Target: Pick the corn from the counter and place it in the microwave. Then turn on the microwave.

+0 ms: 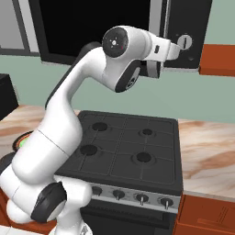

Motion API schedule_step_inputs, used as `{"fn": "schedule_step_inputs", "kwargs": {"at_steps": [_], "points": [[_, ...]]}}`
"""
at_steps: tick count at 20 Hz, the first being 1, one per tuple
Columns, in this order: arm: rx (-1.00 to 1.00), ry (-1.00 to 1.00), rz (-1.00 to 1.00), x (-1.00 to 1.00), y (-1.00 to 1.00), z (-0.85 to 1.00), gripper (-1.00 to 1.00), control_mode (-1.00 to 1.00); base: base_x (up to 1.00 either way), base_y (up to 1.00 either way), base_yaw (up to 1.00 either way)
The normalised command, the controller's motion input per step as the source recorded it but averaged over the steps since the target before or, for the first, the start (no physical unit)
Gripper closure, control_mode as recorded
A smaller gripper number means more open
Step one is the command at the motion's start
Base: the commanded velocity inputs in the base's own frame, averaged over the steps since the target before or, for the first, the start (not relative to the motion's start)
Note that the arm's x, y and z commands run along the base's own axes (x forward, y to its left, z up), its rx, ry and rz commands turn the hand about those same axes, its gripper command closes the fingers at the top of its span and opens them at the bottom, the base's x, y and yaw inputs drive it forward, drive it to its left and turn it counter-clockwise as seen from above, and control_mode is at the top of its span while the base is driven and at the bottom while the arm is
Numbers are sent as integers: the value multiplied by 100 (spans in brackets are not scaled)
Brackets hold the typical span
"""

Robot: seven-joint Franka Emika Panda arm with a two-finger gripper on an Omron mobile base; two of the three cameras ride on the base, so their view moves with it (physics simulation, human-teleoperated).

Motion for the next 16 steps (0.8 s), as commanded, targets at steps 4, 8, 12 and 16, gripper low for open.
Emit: {"fn": "schedule_step_inputs", "kwargs": {"at_steps": [4,8,12,16], "points": [[0,0,-10,-53,0,49,100,-100,0,0,0],[0,-1,-9,-59,2,44,100,-100,0,0,0],[-3,-3,-7,-66,2,41,100,-100,0,0,0],[-2,-2,-5,-68,0,44,100,-100,0,0,0]]}}
